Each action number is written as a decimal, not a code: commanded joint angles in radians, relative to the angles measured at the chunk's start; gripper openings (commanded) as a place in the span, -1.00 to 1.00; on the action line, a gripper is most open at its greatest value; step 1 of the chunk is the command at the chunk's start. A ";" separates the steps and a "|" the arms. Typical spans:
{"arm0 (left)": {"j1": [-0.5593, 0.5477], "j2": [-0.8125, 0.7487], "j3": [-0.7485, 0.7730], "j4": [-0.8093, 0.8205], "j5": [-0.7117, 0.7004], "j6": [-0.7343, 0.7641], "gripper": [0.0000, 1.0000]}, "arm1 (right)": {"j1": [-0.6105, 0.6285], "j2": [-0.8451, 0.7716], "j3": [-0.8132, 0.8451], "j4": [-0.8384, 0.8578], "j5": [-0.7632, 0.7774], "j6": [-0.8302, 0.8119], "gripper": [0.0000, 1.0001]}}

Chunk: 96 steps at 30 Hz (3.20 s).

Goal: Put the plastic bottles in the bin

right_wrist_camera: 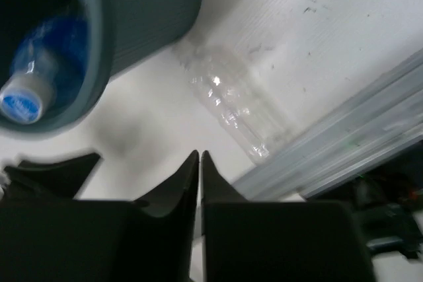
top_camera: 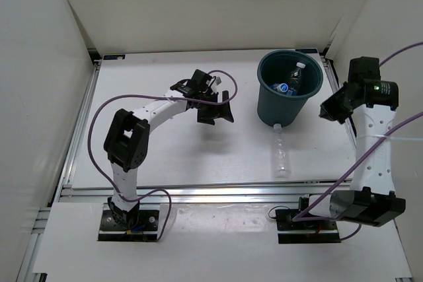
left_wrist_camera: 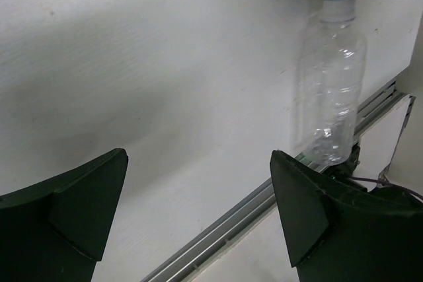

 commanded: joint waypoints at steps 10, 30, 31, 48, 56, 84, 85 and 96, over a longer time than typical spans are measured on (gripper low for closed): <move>0.025 -0.133 -0.107 -0.052 -0.014 -0.086 1.00 | -0.105 -0.052 -0.627 0.133 -0.038 0.118 -1.00; 0.025 -0.152 -0.167 -0.052 0.017 -0.106 1.00 | -0.182 0.120 -0.888 0.522 -0.139 0.035 -1.00; 0.025 -0.152 -0.167 -0.052 0.017 -0.106 1.00 | -0.182 0.096 -0.875 0.509 -0.154 0.023 -1.00; 0.025 -0.179 -0.198 -0.070 0.017 -0.115 1.00 | -0.238 0.054 -0.290 0.198 -0.062 0.176 0.81; 0.025 -0.188 -0.187 -0.079 -0.003 -0.115 1.00 | -0.341 0.205 -0.253 0.209 -0.141 0.181 0.99; 0.165 -0.179 -0.147 -0.079 -0.014 -0.115 1.00 | -0.212 0.709 -0.026 0.252 0.108 -0.006 0.99; 0.165 -0.179 -0.147 -0.079 -0.014 -0.115 1.00 | -0.212 0.722 -0.026 0.252 0.108 -0.006 0.99; 0.174 -0.198 -0.178 -0.079 -0.014 -0.115 1.00 | -0.203 0.697 -0.136 0.261 0.044 0.024 0.02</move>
